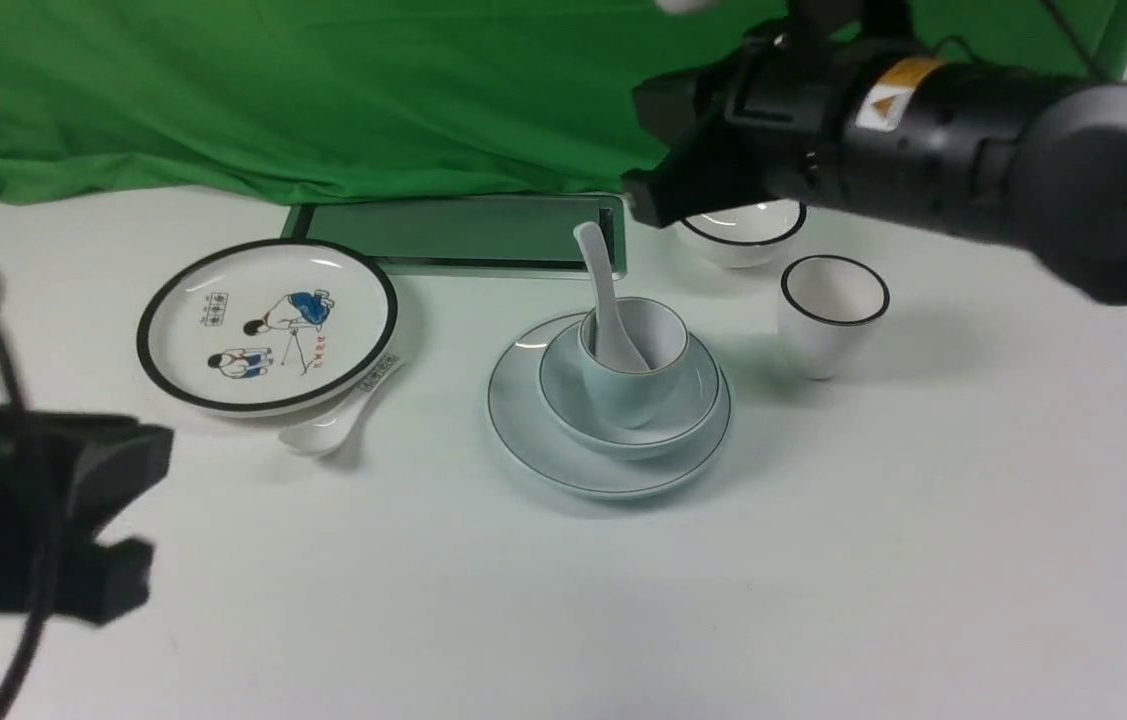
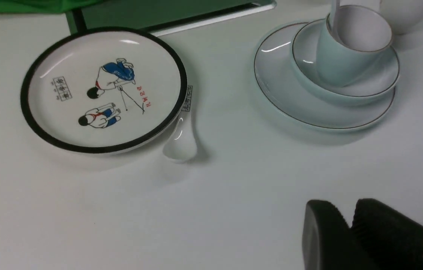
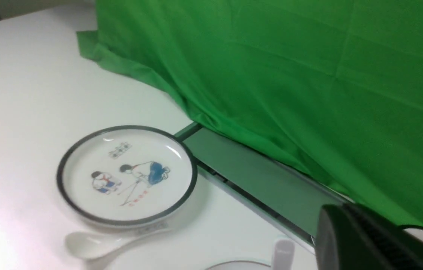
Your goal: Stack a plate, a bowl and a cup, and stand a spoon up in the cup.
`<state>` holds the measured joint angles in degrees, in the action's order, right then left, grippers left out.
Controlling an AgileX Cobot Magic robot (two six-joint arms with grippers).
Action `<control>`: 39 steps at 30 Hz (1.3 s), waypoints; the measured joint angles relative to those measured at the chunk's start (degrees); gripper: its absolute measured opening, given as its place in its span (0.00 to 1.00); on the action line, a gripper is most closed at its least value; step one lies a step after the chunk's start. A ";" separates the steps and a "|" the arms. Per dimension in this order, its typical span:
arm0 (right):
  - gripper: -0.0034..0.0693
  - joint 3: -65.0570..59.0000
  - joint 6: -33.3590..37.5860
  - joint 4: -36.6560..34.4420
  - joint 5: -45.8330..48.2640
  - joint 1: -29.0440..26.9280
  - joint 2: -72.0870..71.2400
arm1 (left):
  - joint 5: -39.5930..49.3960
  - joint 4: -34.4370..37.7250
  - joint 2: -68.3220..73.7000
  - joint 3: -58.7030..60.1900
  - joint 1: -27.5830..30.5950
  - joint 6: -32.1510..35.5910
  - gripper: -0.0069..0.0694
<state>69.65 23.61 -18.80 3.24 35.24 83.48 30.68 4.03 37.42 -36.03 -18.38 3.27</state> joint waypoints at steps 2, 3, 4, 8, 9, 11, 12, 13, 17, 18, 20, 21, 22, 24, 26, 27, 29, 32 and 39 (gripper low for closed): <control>0.06 -3.85 0.34 -0.06 0.70 0.21 -5.32 | -1.99 -0.07 -6.85 3.71 0.00 0.00 0.17; 0.06 -6.64 0.40 -0.06 0.17 0.34 -9.01 | -3.48 -0.14 -11.04 5.97 0.00 0.00 0.17; 0.06 -7.13 0.39 -0.06 0.08 0.33 -9.64 | -3.71 -0.22 -11.06 6.27 0.00 0.00 0.17; 0.06 -18.71 0.51 -0.06 -3.24 0.54 -23.42 | -7.29 -1.00 -21.07 10.44 0.00 -0.07 0.17; 0.06 -20.04 0.51 -0.06 -3.24 0.54 -25.11 | -7.46 -1.00 -22.17 10.74 0.00 -0.15 0.17; 0.07 -24.38 0.52 -0.06 -4.76 0.54 -30.96 | -7.44 -1.07 -24.07 11.02 0.00 -0.15 0.17; 0.07 -25.39 0.58 -0.06 -5.16 0.54 -32.85 | -7.44 -1.13 -24.53 11.04 0.00 -0.15 0.17; 0.07 -27.48 0.58 -0.06 -5.52 0.54 -35.35 | -7.44 -1.15 -24.83 11.04 0.00 -0.15 0.18; 0.09 -31.94 0.70 -0.06 -5.72 0.54 -41.36 | -7.49 -1.20 -24.95 11.22 0.00 -0.15 0.18; 0.09 -32.12 0.70 -0.06 -5.72 0.54 -41.36 | -7.49 -1.20 -24.95 11.22 0.00 -0.15 0.18; 0.10 -33.50 0.70 -0.06 -5.72 0.54 -43.08 | -7.49 -1.20 -24.95 11.22 0.00 -0.15 0.19; 0.10 -34.16 0.70 -0.06 -5.72 0.54 -43.61 | -7.49 -1.20 -24.95 11.22 0.00 -0.15 0.19; 0.11 -34.54 0.70 -0.06 -5.74 0.54 -43.90 | -7.49 -1.20 -24.95 11.22 0.00 -0.15 0.19; 0.12 -35.19 0.70 -0.06 -5.67 0.54 -43.98 | -7.49 -1.20 -24.95 11.22 0.00 -0.15 0.19; 0.13 -35.40 0.70 -0.06 -5.67 0.54 -43.76 | -7.49 -1.20 -24.95 11.22 0.00 -0.04 0.19; 0.13 -35.40 0.70 -0.06 -5.67 0.54 -43.71 | -7.49 -1.20 -24.95 11.22 0.00 -0.02 0.19; 0.14 -35.61 0.70 -0.06 -5.73 0.54 -43.51 | -7.49 -1.20 -24.95 11.22 0.00 0.09 0.20; 0.14 -35.91 0.70 -0.06 -5.67 0.54 -43.33 | -7.49 -1.20 -24.95 11.22 0.00 0.09 0.20; 0.14 -40.93 -6.33 -0.06 -10.37 0.53 -47.23 | -7.49 -1.26 -24.95 11.22 0.00 0.18 0.21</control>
<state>28.71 17.27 -18.86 -7.14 35.77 36.25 23.19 2.77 12.47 -24.81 -18.38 3.45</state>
